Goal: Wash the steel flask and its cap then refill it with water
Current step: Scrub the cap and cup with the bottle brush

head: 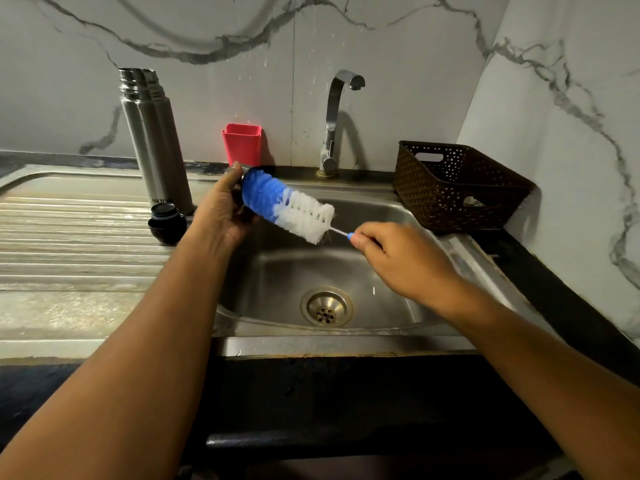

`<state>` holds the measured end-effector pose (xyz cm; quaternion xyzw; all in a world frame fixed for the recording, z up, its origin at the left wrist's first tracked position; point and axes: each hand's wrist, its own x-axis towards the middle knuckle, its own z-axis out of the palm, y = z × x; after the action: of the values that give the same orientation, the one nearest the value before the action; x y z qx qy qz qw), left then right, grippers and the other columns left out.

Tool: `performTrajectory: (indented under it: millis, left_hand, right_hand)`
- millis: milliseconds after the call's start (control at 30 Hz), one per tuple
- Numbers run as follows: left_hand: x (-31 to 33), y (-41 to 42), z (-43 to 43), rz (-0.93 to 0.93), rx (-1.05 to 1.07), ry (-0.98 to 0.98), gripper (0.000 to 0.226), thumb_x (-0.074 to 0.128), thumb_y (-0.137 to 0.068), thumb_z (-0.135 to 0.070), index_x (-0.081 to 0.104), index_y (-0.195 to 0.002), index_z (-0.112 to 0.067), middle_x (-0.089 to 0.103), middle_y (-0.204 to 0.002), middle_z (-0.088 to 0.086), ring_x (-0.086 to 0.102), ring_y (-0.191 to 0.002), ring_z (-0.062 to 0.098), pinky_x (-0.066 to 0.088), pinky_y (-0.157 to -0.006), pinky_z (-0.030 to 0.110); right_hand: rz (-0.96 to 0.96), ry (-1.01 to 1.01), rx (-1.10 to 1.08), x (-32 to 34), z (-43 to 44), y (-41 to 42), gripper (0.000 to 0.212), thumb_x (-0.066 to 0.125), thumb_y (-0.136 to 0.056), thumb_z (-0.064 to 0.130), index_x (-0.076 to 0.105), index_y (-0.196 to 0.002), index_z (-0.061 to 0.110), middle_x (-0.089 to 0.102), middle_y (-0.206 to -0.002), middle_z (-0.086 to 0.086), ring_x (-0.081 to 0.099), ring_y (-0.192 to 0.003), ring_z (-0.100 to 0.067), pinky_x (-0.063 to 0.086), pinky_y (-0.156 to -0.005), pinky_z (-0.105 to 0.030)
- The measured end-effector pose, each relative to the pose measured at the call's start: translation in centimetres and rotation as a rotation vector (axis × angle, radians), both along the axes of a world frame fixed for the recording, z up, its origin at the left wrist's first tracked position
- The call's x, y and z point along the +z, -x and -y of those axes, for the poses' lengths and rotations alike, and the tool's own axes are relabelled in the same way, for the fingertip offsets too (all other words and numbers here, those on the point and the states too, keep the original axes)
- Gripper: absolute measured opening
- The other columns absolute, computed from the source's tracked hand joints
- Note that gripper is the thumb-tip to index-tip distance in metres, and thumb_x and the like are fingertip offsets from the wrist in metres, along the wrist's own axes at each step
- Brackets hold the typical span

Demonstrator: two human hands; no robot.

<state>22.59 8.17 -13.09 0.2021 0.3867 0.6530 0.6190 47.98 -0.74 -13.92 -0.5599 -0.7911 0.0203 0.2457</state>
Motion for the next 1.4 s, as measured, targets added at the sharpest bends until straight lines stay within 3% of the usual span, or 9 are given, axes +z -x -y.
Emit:
performTrajectory:
  millis: [100, 200, 367, 500, 633, 833, 933, 1267, 1400]
  left_hand:
    - [-0.1, 0.3, -0.4, -0.033, 0.023, -0.015, 0.027, 0.074, -0.095, -0.031, 0.061, -0.107, -0.010, 0.071, -0.108, 0.011, 0.072, -0.102, 0.028, 0.061, -0.093, 0.045]
    - [-0.3, 0.7, -0.8, -0.073, 0.079, -0.037, 0.040, 0.075, -0.094, -0.035, 0.063, -0.123, -0.010, 0.073, -0.108, 0.008, 0.073, -0.099, 0.026, 0.063, -0.079, 0.040]
    - [-1.2, 0.6, -1.4, -0.154, 0.099, -0.020, 0.050, 0.072, -0.096, -0.036, 0.059, -0.135, -0.009, 0.072, -0.111, 0.009, 0.072, -0.100, 0.029, 0.061, -0.077, 0.041]
    - [-1.5, 0.3, -1.5, -0.187, 0.036, 0.013, 0.036, 0.075, -0.094, -0.035, 0.062, -0.117, -0.012, 0.069, -0.111, 0.011, 0.068, -0.102, 0.026, 0.059, -0.089, 0.041]
    - [-1.4, -0.9, -1.4, -0.127, -0.049, 0.054, 0.025, 0.076, -0.093, -0.033, 0.064, -0.107, -0.015, 0.067, -0.101, 0.005, 0.067, -0.090, 0.017, 0.058, -0.082, 0.035]
    - [-1.4, -1.7, -1.3, -0.032, -0.005, 0.128, 0.049, 0.076, -0.087, -0.055, 0.066, -0.117, -0.017, 0.070, -0.100, 0.001, 0.066, -0.089, 0.014, 0.054, -0.069, 0.030]
    - [-1.3, -2.6, -1.1, 0.021, -0.062, 0.140, 0.041, 0.079, -0.086, -0.050, 0.066, -0.100, -0.014, 0.074, -0.101, 0.004, 0.071, -0.096, 0.017, 0.059, -0.086, 0.031]
    - [-1.0, -2.6, -1.3, 0.104, -0.074, 0.078, 0.044, 0.072, -0.096, -0.036, 0.057, -0.125, -0.006, 0.069, -0.119, 0.019, 0.071, -0.109, 0.032, 0.063, -0.088, 0.044]
    - [-1.4, -3.9, -1.0, 0.013, -0.197, 0.053, 0.029, 0.068, -0.097, -0.043, 0.063, -0.095, -0.014, 0.075, -0.089, 0.004, 0.071, -0.093, 0.022, 0.062, -0.078, 0.039]
  right_hand:
    - [-0.498, 0.471, 0.051, 0.9, -0.2, -0.7, 0.033, 0.052, -0.107, 0.036, 0.075, -0.096, 0.015, 0.042, -0.054, 0.009, 0.032, -0.042, -0.004, 0.027, -0.041, -0.020]
    - [-0.542, 0.598, 0.019, 1.7, 0.5, -2.1, 0.036, 0.050, -0.107, 0.037, 0.074, -0.104, 0.011, 0.039, -0.056, 0.006, 0.024, -0.044, -0.007, 0.018, -0.039, -0.019]
    - [-0.546, 0.555, -0.089, 1.2, 1.0, -3.0, 0.033, 0.050, -0.108, 0.033, 0.074, -0.103, 0.011, 0.041, -0.056, 0.004, 0.025, -0.039, -0.005, 0.020, -0.036, -0.017]
    - [-0.569, 0.436, -0.137, 0.5, 1.0, -2.6, 0.027, 0.049, -0.108, 0.024, 0.072, -0.102, 0.012, 0.043, -0.056, 0.003, 0.030, -0.035, 0.000, 0.024, -0.036, -0.013]
    - [-0.666, 0.422, -0.120, 0.5, 1.1, -1.7, 0.022, 0.048, -0.108, 0.020, 0.070, -0.107, 0.015, 0.050, -0.061, 0.000, 0.032, -0.038, -0.003, 0.023, -0.037, -0.018]
    - [-0.769, 0.515, -0.046, 0.5, 1.9, 0.9, 0.022, 0.046, -0.109, 0.022, 0.066, -0.105, 0.015, 0.063, -0.072, 0.001, 0.034, -0.040, -0.008, 0.022, -0.038, -0.016]
    - [-0.705, 0.488, -0.031, 0.3, 2.0, 3.1, 0.022, 0.043, -0.109, 0.020, 0.066, -0.109, 0.018, 0.058, -0.070, -0.001, 0.036, -0.037, -0.004, 0.026, -0.034, -0.017]
    - [-0.740, 0.445, -0.052, 1.4, 1.4, 3.7, 0.030, 0.040, -0.109, 0.019, 0.064, -0.099, 0.035, 0.046, -0.066, 0.000, 0.031, -0.039, -0.005, 0.023, -0.037, -0.019]
    - [-0.656, 0.353, -0.008, 1.4, 1.6, 4.6, 0.032, 0.040, -0.108, 0.015, 0.064, -0.109, 0.035, 0.048, -0.064, 0.003, 0.036, -0.038, 0.000, 0.028, -0.037, -0.015]
